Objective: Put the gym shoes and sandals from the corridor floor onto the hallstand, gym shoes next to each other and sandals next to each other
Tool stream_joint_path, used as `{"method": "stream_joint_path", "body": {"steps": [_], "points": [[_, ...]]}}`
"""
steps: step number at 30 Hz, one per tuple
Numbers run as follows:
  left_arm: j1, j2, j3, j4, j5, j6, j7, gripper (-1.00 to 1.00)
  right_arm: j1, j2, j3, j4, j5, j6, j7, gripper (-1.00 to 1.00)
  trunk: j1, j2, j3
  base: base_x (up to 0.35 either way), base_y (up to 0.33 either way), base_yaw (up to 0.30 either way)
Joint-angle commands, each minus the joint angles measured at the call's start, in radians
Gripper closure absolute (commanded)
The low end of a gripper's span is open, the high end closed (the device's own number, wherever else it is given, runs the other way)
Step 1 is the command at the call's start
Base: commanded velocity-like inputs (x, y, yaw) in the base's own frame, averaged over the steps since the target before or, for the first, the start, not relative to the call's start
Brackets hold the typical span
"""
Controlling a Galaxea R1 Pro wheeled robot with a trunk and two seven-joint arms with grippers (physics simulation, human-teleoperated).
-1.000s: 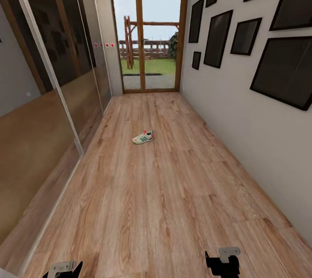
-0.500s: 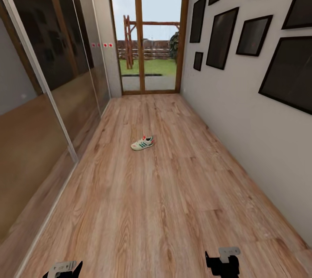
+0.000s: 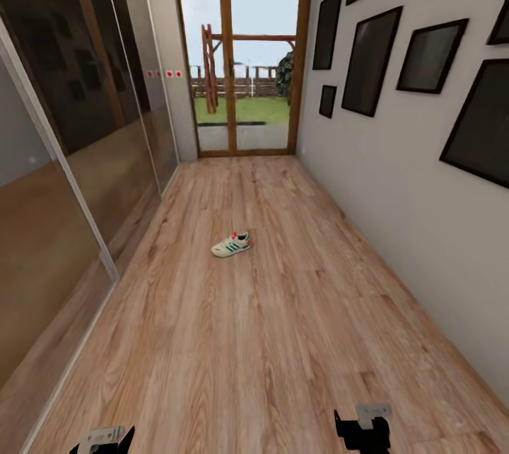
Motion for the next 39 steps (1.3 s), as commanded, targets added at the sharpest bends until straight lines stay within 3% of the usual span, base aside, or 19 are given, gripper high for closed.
{"method": "stream_joint_path", "body": {"steps": [1,18,27,39], "points": [[-0.001,-0.001,0.009,0.001,-0.010,-0.004,-0.005,-1.00,-0.001,0.000,0.008,0.001,-0.001,-0.002,-0.006,-1.00,0.000,0.000,-0.001,0.338,0.000,0.086],[-0.001,-0.002,0.008,0.001,-0.011,-0.004,-0.006,-1.00,0.000,0.001,0.008,0.001,-0.001,-0.002,-0.006,-1.00,0.000,0.000,-0.001,0.335,-0.030,0.174],[-0.001,-0.002,0.008,0.001,-0.011,-0.004,-0.005,-1.00,0.000,0.001,0.008,0.001,-0.001,-0.002,-0.006,-1.00,0.000,0.000,-0.001,0.267,-0.169,0.185],[-0.001,-0.001,0.009,0.001,-0.010,-0.005,-0.005,-1.00,0.000,-0.003,0.008,0.002,0.002,-0.002,-0.004,-1.00,0.000,0.000,-0.001,0.180,-0.225,0.027]]}}
